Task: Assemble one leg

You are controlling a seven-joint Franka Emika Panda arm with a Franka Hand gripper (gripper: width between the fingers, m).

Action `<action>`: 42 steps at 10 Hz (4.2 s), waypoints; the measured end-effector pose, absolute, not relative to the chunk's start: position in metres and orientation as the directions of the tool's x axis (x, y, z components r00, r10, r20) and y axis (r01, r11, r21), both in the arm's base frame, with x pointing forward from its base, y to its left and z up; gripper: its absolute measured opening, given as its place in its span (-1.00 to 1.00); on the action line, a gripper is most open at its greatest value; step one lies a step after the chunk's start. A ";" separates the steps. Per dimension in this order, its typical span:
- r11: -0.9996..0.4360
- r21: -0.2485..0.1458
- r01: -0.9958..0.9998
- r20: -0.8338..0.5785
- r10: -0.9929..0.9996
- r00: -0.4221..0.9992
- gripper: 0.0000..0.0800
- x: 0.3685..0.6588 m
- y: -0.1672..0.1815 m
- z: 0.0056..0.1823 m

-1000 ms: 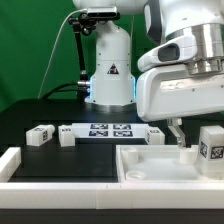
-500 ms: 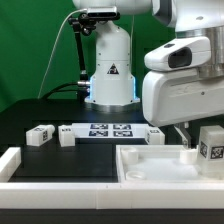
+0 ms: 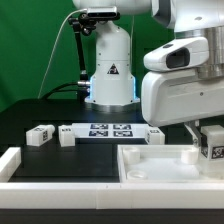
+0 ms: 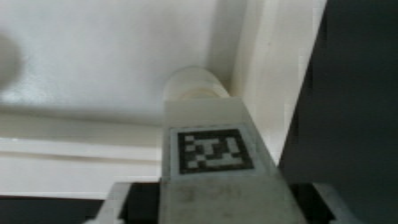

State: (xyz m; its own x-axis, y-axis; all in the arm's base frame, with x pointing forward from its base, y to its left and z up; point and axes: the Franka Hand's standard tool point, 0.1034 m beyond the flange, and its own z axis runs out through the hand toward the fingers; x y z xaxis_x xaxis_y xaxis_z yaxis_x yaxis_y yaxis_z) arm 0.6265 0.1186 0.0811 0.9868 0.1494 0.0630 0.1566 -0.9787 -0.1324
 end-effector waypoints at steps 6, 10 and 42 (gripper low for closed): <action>-0.915 -0.178 -0.362 0.029 -0.373 0.927 -0.26 0.626 0.113 0.081; -0.630 -0.183 -0.755 -0.065 -0.759 0.648 -0.26 0.623 0.112 0.080; -0.916 -0.138 -0.377 -0.024 -0.377 0.926 -0.27 0.633 0.113 0.078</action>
Offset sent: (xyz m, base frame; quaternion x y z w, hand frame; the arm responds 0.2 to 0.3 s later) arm -0.0173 0.0009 -0.0069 0.0128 0.0051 0.3075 0.9514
